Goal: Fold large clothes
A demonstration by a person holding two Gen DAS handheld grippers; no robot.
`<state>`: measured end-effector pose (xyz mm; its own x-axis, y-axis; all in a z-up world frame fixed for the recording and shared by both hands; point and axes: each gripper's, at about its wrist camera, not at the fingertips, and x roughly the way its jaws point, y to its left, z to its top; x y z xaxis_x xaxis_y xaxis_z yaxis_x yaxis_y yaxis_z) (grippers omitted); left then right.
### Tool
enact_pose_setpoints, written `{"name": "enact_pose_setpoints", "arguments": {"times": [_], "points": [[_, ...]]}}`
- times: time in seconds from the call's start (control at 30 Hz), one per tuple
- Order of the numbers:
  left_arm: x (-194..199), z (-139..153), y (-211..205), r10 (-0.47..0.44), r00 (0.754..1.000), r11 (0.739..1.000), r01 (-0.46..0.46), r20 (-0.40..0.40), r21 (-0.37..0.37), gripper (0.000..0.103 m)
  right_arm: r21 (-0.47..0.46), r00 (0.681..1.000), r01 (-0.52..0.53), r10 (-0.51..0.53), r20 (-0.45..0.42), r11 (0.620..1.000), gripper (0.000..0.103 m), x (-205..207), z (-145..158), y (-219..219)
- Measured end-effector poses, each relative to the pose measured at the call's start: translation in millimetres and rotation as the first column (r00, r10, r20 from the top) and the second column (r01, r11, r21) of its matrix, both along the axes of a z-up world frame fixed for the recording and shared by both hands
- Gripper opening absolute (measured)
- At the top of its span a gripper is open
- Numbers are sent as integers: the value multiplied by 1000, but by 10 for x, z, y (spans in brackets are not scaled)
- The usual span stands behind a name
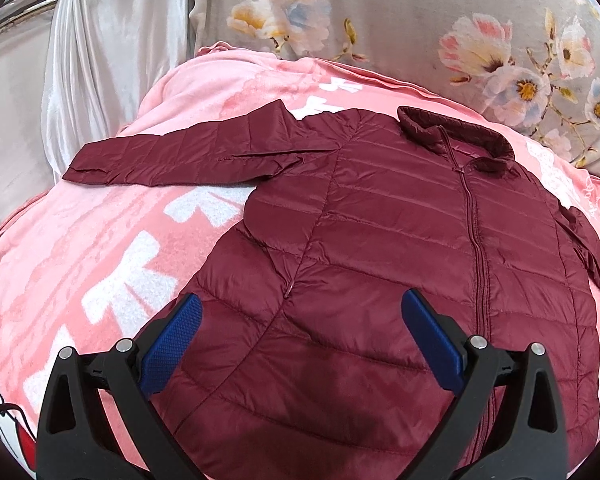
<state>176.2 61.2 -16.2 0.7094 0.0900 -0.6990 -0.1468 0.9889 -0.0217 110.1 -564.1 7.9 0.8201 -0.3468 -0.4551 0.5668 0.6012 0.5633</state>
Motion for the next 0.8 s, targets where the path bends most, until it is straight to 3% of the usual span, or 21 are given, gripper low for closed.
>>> {"name": "enact_pose_setpoints", "arguments": {"times": [0.07,0.2,0.3,0.37,0.57,0.8], "points": [[27,7,1,-1,1000,1000,1,5,-7,98,-50,995,-91,93,39,995,7,186,237,301],[56,56,6,-5,1000,1000,5,22,-21,98,-163,952,-281,296,74,946,7,540,624,1041],[65,112,36,-7,999,999,8,38,-35,98,-225,891,-427,450,61,876,7,808,789,1664],[77,157,85,-8,999,999,11,49,-52,98,-236,830,-533,556,39,812,7,1025,802,2120],[89,245,247,-8,997,996,14,77,-87,98,-212,686,-720,723,-80,660,7,1451,422,3143],[269,304,282,-70,994,980,84,82,-179,98,-124,556,-831,802,-216,543,12,1736,-187,4001]]}}
